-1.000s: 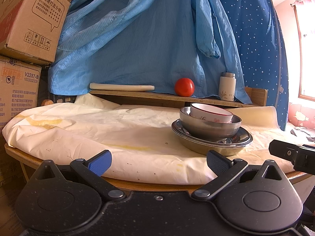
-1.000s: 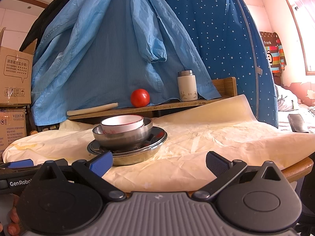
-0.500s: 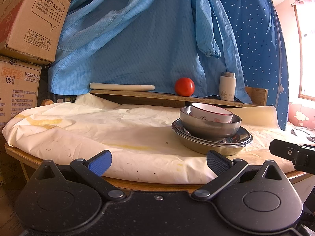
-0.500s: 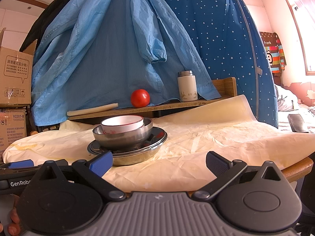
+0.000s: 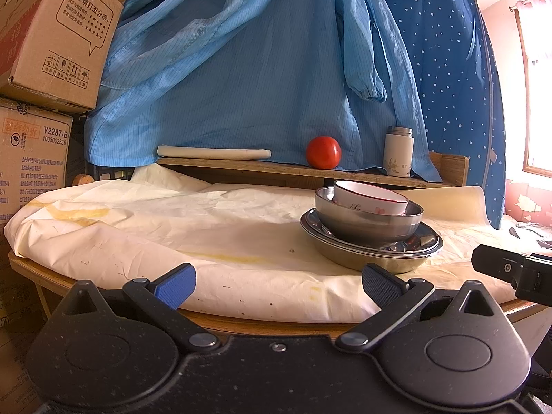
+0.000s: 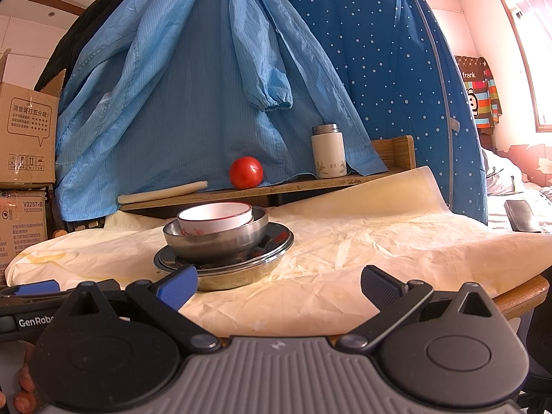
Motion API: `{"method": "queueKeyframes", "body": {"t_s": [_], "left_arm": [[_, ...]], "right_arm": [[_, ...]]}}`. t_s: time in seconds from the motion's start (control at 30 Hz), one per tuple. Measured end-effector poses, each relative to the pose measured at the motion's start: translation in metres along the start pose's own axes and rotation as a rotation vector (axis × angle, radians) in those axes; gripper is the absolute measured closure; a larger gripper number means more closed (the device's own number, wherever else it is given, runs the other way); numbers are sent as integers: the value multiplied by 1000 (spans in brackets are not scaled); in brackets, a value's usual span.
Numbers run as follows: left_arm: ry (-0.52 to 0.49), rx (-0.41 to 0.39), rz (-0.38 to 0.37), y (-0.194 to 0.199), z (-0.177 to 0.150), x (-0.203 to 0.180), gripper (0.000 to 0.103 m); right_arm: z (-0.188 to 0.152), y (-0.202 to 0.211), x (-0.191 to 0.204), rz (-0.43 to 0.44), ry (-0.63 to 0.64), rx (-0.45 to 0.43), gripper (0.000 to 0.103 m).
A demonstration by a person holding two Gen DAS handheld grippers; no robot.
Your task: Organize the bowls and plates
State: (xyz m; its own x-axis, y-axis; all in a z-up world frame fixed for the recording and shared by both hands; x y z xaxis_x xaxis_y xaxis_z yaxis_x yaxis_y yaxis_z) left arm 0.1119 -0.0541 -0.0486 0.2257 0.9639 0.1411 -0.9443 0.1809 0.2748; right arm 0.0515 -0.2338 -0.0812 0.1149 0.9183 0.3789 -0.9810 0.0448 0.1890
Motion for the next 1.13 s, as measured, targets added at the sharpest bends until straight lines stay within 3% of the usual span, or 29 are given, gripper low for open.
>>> {"method": "queueKeyframes", "body": {"t_s": [1.13], "left_arm": [[-15,0,2,3,2,-2,1]], "right_arm": [[1,3,0,-3,0,-7,0]]}}
Point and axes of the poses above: each gripper's, at about its wrist camera, not at the fingertips, and y roughly against the way its jaws point, x to its left, z to its top, the point moved 10 cm from there along -y, roughly the way its jaws point, and after that the axes turned 11 degrees about -y, right-handed, at the moved point
